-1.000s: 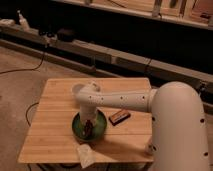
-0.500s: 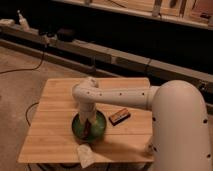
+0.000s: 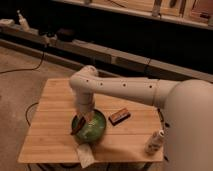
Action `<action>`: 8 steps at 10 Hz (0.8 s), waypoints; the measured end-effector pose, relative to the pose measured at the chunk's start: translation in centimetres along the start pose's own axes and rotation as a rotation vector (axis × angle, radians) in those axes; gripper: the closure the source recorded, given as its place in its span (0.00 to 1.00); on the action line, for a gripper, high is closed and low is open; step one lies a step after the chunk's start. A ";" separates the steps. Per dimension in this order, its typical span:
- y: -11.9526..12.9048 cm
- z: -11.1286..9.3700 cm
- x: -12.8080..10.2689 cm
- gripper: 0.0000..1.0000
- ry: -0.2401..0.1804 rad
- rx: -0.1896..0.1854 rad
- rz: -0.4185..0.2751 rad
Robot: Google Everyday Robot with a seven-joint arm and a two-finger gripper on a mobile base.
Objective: Place the pepper on the white sponge
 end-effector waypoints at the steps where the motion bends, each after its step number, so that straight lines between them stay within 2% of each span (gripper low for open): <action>1: 0.4 -0.2 -1.5 1.00 -0.018 -0.007 0.039; 3: 0.8 -0.3 -2.6 1.00 -0.032 -0.010 0.076; 6: 1.0 0.0 -2.6 1.00 -0.037 -0.016 0.090; 8: 2.7 0.8 -3.0 1.00 -0.035 -0.062 0.146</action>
